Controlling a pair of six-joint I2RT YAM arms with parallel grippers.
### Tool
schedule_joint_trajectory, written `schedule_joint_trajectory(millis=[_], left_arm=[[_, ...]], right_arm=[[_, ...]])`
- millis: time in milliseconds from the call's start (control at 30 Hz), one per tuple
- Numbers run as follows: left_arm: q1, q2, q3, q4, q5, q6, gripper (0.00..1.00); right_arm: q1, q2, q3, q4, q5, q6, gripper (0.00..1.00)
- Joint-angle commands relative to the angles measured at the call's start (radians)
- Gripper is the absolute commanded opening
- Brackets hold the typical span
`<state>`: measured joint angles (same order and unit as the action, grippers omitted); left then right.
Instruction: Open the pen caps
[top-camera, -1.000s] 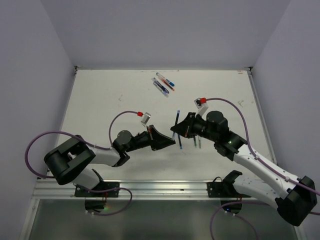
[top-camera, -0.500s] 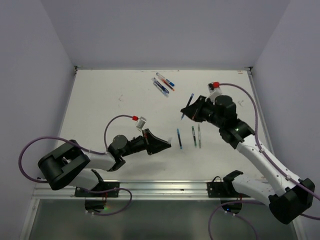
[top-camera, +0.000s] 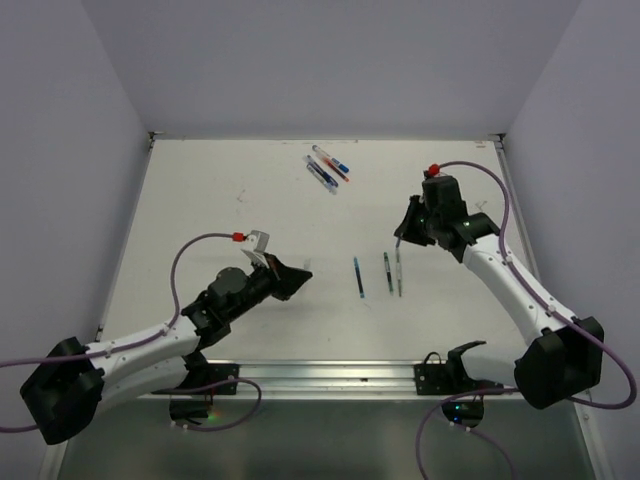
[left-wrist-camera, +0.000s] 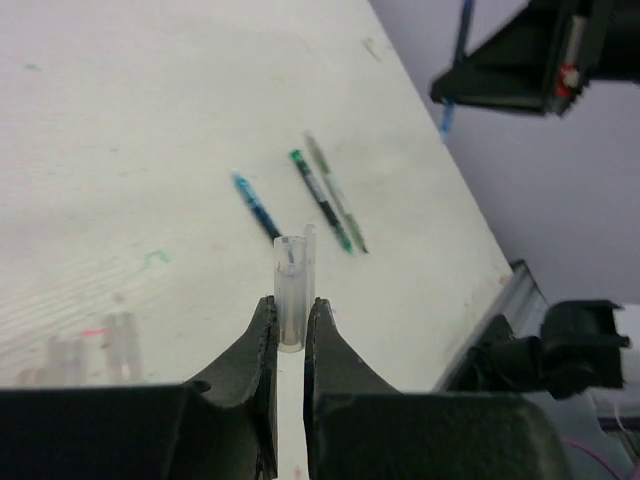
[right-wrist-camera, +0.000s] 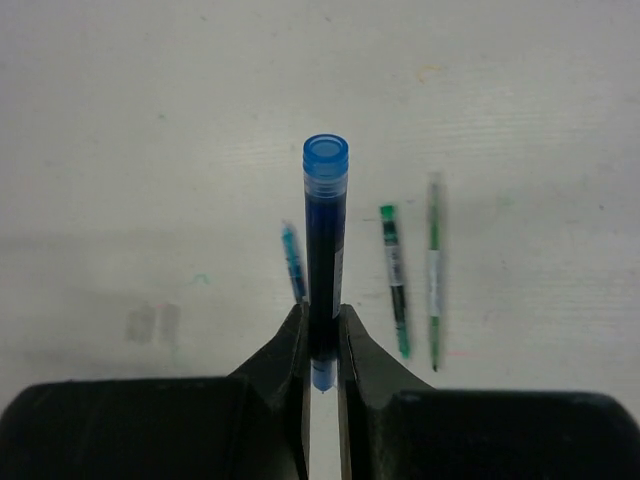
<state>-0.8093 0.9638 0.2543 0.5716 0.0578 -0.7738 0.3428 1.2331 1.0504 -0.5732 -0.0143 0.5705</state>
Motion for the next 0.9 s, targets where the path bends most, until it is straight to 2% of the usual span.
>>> schedule_joint_trajectory(millis=[0,67,200,500,867], left_arm=[[0.018,-0.106,0.037,-0.382,-0.324,0.036,0.00],[0.030,-0.143,0.040,-0.459,-0.383,0.022,0.00],[0.053,-0.106,0.028,-0.506,-0.403,-0.054,0.00],[0.096,-0.002,-0.075,-0.362,-0.371,-0.131,0.00],[0.114,0.029,-0.105,-0.329,-0.343,-0.139,0.00]], right_arm=[[-0.013,0.006,-0.027,-0.154,0.135,-0.064,0.00],[-0.013,0.031,-0.032,-0.172,0.175,-0.070,0.00],[-0.022,0.118,-0.038,-0.203,0.175,-0.083,0.00],[-0.040,0.201,-0.087,-0.160,0.211,-0.106,0.00],[-0.057,0.344,-0.135,-0.065,0.119,-0.135,0.02]])
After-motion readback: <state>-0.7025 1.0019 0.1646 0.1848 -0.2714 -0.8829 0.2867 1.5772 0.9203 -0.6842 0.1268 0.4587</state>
